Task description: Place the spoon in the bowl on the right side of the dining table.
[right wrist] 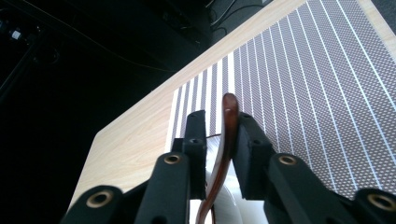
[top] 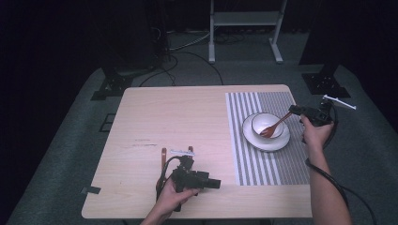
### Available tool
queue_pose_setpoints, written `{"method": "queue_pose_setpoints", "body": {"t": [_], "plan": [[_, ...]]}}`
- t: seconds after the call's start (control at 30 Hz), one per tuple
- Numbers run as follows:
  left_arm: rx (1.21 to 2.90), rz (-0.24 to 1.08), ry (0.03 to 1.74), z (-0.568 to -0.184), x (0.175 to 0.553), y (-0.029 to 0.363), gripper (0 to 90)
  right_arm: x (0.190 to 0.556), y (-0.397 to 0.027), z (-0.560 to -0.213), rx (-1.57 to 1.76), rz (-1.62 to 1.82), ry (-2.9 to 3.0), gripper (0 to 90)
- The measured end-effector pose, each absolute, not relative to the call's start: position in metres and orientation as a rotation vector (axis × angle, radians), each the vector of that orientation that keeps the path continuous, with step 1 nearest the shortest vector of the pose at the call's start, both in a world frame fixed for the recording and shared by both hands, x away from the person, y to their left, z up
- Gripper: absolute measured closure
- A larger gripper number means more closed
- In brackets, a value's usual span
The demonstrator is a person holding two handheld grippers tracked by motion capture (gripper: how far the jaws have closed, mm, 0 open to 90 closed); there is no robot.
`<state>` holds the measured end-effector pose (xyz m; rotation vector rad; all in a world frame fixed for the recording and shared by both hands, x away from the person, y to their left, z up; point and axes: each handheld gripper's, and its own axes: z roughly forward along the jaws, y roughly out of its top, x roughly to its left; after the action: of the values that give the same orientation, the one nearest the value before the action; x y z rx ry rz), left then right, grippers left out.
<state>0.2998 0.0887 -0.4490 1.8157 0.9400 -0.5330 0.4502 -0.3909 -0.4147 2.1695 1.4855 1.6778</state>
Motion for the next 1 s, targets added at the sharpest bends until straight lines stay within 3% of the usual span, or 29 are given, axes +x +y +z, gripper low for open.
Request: {"method": "queue_pose_setpoints", "body": {"t": [0.17, 1.0], "plan": [[1.817, -0.537, 0.942, -0.45, 0.299, 0.088, 4.3, 0.448, -0.392, -0.42, 2.171, 1.682, 1.516, 65.7], [1.825, -0.531, 0.938, -0.448, 0.299, 0.088, 4.3, 0.427, -0.39, -0.427, 2.132, 1.729, 1.602, 54.0]]}}
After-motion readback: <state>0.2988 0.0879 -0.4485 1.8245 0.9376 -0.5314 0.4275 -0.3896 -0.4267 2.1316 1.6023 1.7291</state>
